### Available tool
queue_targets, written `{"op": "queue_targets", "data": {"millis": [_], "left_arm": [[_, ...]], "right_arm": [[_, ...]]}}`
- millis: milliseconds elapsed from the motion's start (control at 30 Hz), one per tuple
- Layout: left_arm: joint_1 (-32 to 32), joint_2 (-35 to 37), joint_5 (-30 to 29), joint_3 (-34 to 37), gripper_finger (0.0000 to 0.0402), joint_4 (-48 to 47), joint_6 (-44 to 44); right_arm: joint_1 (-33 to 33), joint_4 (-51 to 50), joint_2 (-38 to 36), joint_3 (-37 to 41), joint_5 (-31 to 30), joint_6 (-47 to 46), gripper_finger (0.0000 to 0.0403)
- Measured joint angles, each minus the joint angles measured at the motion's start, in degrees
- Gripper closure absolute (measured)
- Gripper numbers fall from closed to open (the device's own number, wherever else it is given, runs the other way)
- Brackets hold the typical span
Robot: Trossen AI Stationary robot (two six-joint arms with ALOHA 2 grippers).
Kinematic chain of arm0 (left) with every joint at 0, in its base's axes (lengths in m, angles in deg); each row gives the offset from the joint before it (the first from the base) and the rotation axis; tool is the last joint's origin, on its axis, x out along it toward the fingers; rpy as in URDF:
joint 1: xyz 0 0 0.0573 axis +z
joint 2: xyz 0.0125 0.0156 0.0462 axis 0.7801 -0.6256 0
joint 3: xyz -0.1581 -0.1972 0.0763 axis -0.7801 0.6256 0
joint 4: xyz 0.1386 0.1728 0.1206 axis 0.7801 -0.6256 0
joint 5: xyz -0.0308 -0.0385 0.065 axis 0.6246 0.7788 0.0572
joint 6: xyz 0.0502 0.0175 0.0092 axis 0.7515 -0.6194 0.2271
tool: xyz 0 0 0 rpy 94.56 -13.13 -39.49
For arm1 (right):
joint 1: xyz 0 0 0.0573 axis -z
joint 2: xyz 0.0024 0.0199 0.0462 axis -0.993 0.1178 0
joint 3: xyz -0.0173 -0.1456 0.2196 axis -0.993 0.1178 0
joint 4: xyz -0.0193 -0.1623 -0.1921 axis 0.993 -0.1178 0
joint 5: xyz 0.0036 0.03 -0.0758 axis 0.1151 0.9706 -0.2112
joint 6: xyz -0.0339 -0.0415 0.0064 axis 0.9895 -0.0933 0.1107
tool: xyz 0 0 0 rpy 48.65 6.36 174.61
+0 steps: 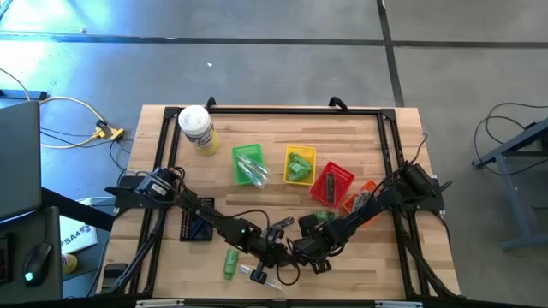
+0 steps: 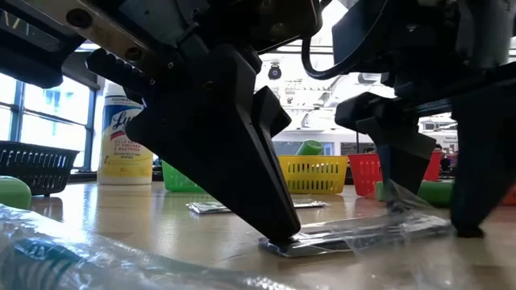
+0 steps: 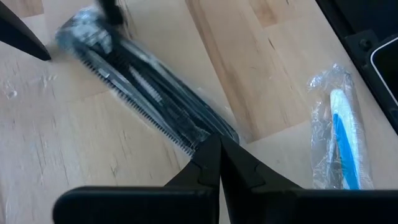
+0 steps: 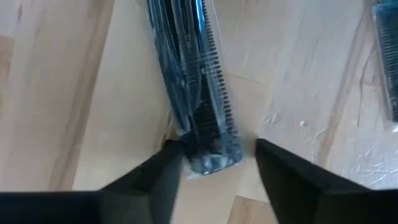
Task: Pick & Place Travel size toiletries
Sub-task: Put the black hair comb into the red bin
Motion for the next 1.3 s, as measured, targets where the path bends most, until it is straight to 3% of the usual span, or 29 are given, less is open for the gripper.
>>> {"op": "queue_targets", "data": {"millis": [233, 500, 1133, 1300], "left_arm": [[0.0, 0.0, 0.3, 0.0, 0.0402, 0.2, 0.0], [-0.1, -0.1, 1.3, 0.1, 0.0402, 0.4, 0.0], [-0.2, 0.9, 0.6, 0.5, 0.0401, 1.9, 1.9], [-0.1, 1.2, 0.1, 0.6, 0.0401, 1.9, 2.0]], "right_arm": [[0.2, 0.1, 0.7, -0.2, 4.2, 2.3, 0.0335], [0.7, 1.1, 0.9, -0.2, 6.8, 4.0, 0.0395], [-1.1, -5.7, -6.1, -2.3, -3.1, 5.9, 0.04], [-1.2, -6.7, -6.1, -3.4, -3.1, 5.7, 0.04]]}}
